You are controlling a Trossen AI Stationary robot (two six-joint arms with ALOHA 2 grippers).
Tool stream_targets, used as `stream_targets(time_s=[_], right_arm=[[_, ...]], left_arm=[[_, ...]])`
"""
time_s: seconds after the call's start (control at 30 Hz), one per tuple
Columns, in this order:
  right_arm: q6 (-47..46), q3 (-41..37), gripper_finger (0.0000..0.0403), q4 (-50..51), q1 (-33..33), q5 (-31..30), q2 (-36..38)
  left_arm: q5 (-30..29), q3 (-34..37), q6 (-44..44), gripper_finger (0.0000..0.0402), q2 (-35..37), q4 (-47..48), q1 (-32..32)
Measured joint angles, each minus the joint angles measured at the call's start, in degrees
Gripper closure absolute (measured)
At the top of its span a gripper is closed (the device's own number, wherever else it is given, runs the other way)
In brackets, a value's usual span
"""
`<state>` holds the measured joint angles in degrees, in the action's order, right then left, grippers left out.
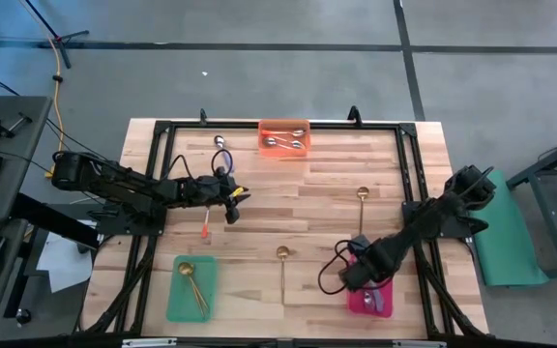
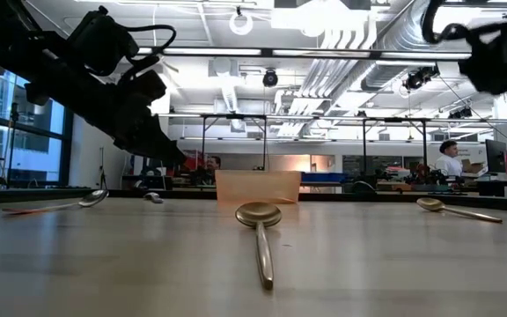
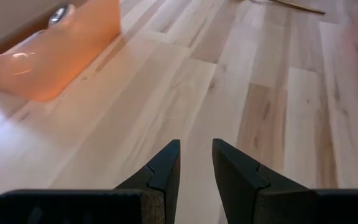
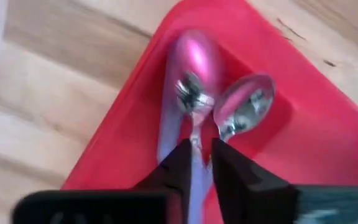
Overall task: Sort silverware by color (type)
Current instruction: Put the golden spoon into the green bin
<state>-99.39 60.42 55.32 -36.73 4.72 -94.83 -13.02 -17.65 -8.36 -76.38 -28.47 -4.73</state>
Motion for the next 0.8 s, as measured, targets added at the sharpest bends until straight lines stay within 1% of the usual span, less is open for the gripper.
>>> stream_targets(time_s=[0.13,0.2,0.27,0.37,0.43,0.5,0.53,0.63,0.7,0.73,0.8], right_arm=[[4.6,5.4,0.0313,9.2,0.2,0.1,0.0],[9.5,8.1,0.0299,12.7,0.6,0.0,0.0],[15.9,10.1,0.0297,12.8,1.5,-0.4,0.5],[28.7,10.9,0.0320,8.4,3.0,-5.1,1.8],[37.7,10.1,0.0352,2.7,4.8,-8.1,3.0],[47.1,7.7,0.0387,-5.0,7.1,-9.7,4.4],[51.7,6.3,0.0394,-9.1,8.4,-10.2,4.9],[62.5,0.8,0.0387,-23.3,13.2,-9.6,6.0],[68.3,-3.8,0.0390,-34.4,16.6,-6.9,6.0],[70.7,-6.2,0.0396,-40.0,18.4,-5.1,5.9],[72.6,-10.8,0.0400,-50.9,21.7,-2.4,5.1]], left_arm=[[2.1,0.0,-0.7,0.0317,0.0,-0.2,0.0],[2.7,0.0,-1.5,0.0317,0.0,-0.2,0.2],[3.2,0.0,-2.0,0.0317,0.0,-0.3,0.7],[3.7,0.0,-2.1,0.0317,0.0,-1.5,2.5],[3.7,0.0,-2.0,0.0317,0.0,-2.6,4.0],[4.2,0.0,-2.0,0.0317,0.0,-3.8,5.3],[4.8,0.0,-2.0,0.0317,0.0,-4.5,5.8],[6.1,0.0,-2.5,0.0317,0.0,-6.0,7.2],[6.1,0.0,-3.4,0.0317,0.0,-6.3,8.0],[6.1,0.0,-3.6,0.0317,0.0,-6.3,8.2],[6.1,0.0,-4.2,0.0317,0.0,-6.2,8.7]])
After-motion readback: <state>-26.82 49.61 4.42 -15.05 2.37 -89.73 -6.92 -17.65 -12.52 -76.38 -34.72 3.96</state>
